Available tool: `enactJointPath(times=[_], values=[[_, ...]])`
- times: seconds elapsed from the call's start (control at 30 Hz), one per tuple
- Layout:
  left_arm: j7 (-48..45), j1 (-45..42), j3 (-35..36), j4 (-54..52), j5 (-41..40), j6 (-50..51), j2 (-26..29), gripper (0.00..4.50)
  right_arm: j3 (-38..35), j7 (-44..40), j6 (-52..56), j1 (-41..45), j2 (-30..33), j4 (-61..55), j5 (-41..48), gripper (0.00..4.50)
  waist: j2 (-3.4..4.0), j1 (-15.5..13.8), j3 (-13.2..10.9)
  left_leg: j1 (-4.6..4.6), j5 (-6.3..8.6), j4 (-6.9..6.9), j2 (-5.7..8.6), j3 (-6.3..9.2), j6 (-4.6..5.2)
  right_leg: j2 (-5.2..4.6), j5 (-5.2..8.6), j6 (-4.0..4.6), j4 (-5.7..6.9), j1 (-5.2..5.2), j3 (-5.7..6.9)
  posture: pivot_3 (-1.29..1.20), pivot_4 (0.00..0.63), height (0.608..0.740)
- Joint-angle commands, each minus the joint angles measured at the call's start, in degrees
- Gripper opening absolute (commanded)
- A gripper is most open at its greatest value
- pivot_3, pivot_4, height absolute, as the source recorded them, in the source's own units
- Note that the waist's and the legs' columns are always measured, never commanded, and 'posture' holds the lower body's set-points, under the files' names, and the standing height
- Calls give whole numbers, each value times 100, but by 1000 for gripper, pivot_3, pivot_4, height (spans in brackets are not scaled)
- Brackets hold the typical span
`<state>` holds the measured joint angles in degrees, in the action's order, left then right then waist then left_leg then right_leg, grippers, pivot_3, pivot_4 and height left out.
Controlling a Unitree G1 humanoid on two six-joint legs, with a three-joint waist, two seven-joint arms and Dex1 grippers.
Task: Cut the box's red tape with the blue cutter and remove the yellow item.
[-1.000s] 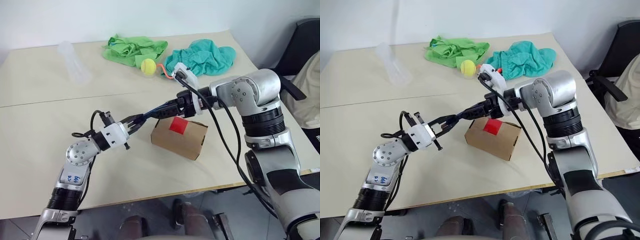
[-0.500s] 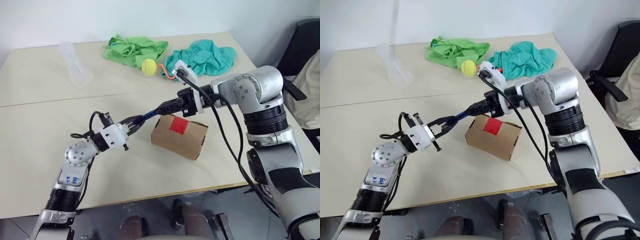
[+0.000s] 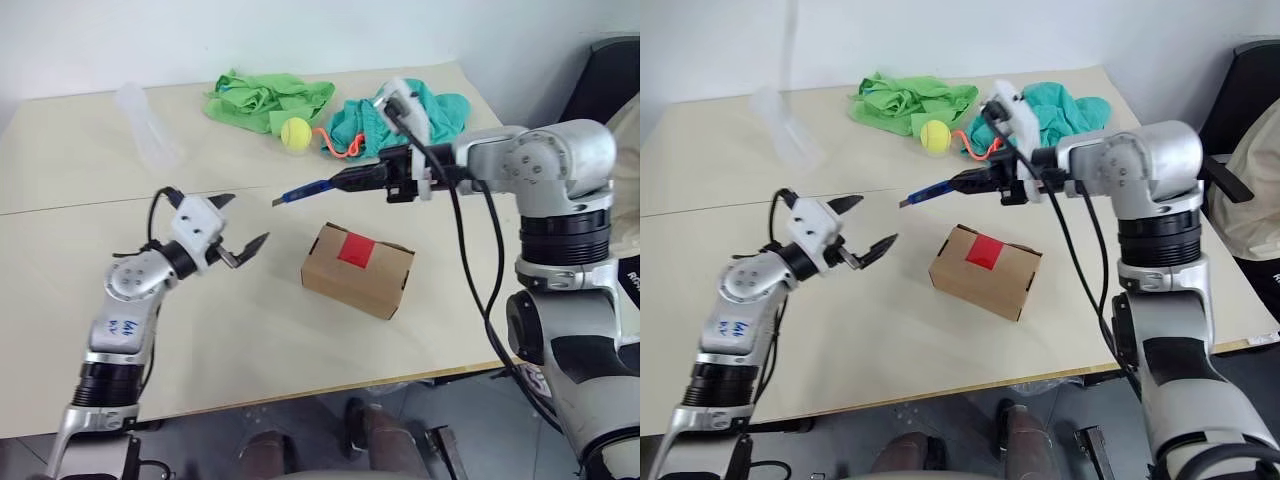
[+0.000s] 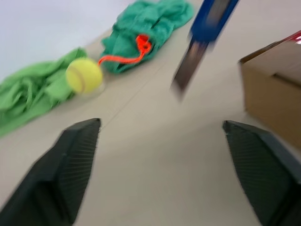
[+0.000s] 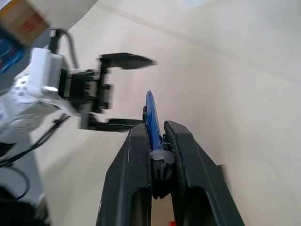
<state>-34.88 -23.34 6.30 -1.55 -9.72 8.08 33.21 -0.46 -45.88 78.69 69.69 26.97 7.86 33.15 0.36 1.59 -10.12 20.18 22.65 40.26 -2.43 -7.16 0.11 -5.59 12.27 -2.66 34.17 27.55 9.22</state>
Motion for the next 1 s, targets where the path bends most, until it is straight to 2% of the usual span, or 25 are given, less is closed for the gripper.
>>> enactJointPath(times=[0.03, 0.2, 0.43, 0.53, 0.77, 0.87, 0.9, 0.97, 1.0], values=[[-207, -100, 187, -266, -263, 498, 285, 4500, -283, 140, -89, -20, 121, -425, 142, 151, 0, 0, 0, -1, 0, 0, 1, 0, 0, 0, 0, 0, 0, 0, 0, 0, 150, 740], [-628, -216, 142, -592, -861, 1514, 477, 4500, -551, 338, -134, -312, 327, -914, 208, 151, -1, -18, 0, 0, -1, 1, 6, 1, -1, -1, 0, 0, 1, -1, -4, 0, 150, 740], [-821, -822, -97, -1138, -1816, 2972, 216, 4500, -1127, 374, -540, -1290, 962, -2093, 400, 151, -8, -102, -1, 1, -1, 3, 13, 4, -1, 1, -2, -5, 0, -4, -10, 0, 150, 740], [-968, -1058, -344, -1172, -2154, 3728, 229, 3941, -1297, 362, -555, -1601, 1206, -2411, 539, 151, -8, -115, -1, -7, -4, 3, 15, -1, -4, 3, -3, -5, 7, -6, -17, 0, 150, 740], [-1373, -1466, -1111, -1024, -2356, 4299, -97, 1708, -1421, 477, -493, -2076, 1713, -2968, 732, 151, -13, -164, -4, -15, -21, 5, 20, -2, -12, 5, -4, -2, 25, -7, -32, 0, 150, 740], [-1487, -1677, -1414, -779, -2262, 4459, -194, 874, -1322, 523, -495, -2266, 1847, -3248, 803, 151, -13, -168, -4, -17, -25, 8, 25, 4, -11, 1, -5, 0, 27, -11, -32, 0, 150, 740], [-1494, -1740, -1501, -680, -2187, 4432, -225, 467, -1278, 535, -506, -2315, 1882, -3323, 818, 151, -13, -167, -4, -17, -25, 9, 25, 4, -11, 1, -5, 0, 28, -11, -32, 0, 150, 740], [-1531, -1805, -1624, -555, -2098, 4406, -235, 5, -1206, 580, -515, -2383, 1922, -3444, 839, 151, -13, -150, -4, -17, -26, 12, 27, 4, -11, 0, -5, 0, 32, -11, -33, 0, 150, 740], [-1535, -1878, -1750, -415, -1984, 4344, -281, 0, -1126, 593, -557, -2432, 1964, -3504, 809, 151, -13, -146, -4, -17, -26, 13, 26, 3, -11, 1, -6, 2, 33, -10, -34, 0, 150, 740]])
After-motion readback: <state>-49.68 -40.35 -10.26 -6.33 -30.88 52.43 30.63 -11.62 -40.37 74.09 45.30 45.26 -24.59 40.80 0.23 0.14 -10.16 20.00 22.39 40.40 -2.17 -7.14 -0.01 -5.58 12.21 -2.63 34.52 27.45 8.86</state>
